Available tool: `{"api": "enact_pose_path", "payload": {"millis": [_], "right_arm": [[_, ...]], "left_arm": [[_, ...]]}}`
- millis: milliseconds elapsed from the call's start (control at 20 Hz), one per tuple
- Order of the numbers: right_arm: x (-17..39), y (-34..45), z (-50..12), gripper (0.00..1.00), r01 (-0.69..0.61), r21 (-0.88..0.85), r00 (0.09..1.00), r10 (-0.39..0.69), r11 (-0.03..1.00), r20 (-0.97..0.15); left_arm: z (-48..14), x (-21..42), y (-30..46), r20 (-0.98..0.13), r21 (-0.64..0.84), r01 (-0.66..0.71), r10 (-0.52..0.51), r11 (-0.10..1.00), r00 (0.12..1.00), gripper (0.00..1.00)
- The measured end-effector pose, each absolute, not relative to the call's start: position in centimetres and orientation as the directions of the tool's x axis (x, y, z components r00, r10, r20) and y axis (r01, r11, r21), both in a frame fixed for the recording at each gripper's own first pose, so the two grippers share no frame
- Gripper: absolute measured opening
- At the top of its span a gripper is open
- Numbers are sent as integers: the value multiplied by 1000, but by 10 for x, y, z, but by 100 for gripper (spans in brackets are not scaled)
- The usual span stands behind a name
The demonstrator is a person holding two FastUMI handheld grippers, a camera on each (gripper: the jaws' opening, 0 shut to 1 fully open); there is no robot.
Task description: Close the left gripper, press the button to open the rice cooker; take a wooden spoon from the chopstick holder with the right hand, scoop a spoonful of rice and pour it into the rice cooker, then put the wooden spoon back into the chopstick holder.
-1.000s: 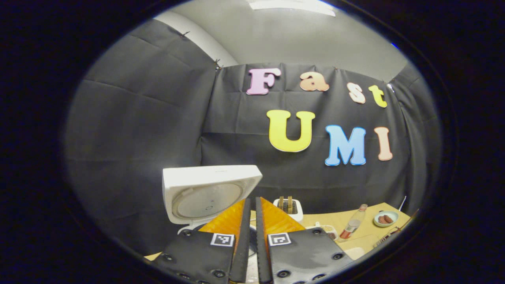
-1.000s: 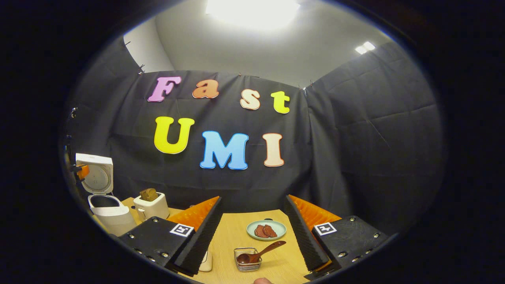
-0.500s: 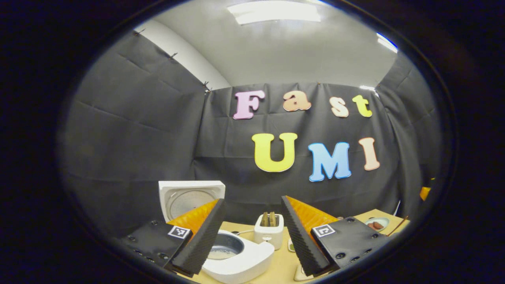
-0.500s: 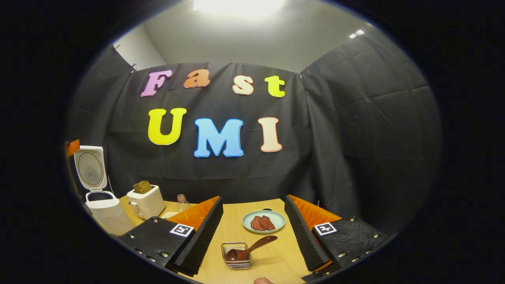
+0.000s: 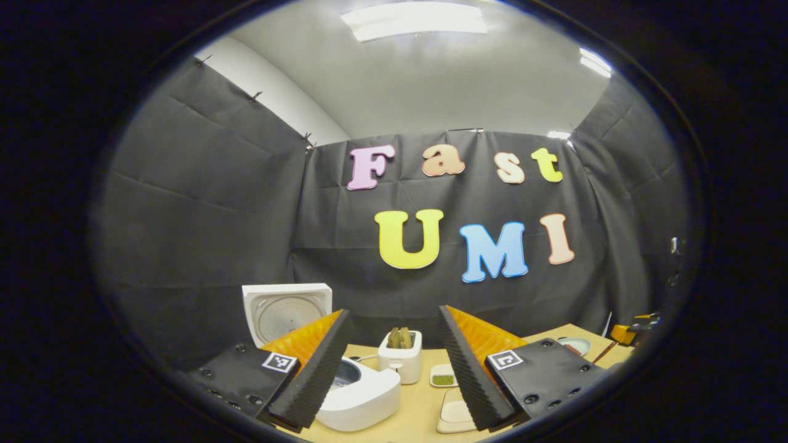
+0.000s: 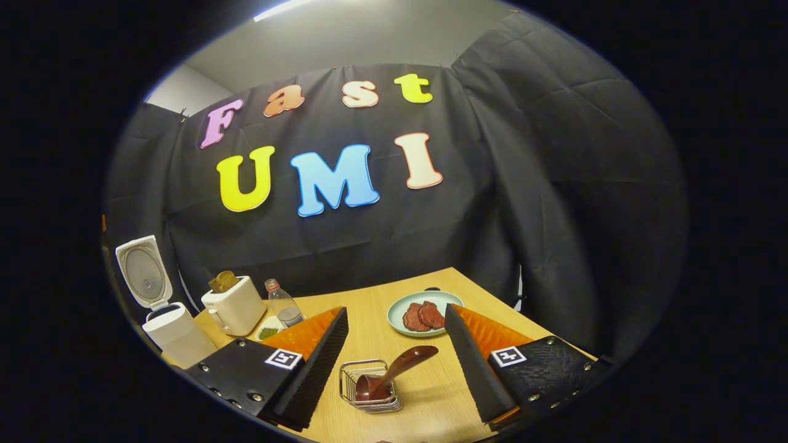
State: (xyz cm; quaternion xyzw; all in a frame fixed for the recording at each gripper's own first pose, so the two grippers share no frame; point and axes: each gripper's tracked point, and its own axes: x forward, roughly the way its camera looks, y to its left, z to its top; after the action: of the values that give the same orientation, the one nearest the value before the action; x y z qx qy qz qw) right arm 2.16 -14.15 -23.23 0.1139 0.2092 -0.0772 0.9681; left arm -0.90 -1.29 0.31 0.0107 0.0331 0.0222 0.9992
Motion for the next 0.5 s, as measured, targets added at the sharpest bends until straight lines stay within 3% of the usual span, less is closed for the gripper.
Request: {"api": "enact_pose_path", "payload": {"millis": [350,450,500], "right_arm": [[14,-126,-305,96,209,300,811,6,931,-584],[14,-118,-315,89,204,329,795,40,922,-605],[17,-116,-319,76,204,339,790,50,918,-611]], "left_arm": [[2,-32,-13,-87,72,-98,104,993,991,97],[0,-40,-12,-93,67,-113,119,991,989,97],[0,-41,-10,-96,70,-120,127,990,987,96]]}}
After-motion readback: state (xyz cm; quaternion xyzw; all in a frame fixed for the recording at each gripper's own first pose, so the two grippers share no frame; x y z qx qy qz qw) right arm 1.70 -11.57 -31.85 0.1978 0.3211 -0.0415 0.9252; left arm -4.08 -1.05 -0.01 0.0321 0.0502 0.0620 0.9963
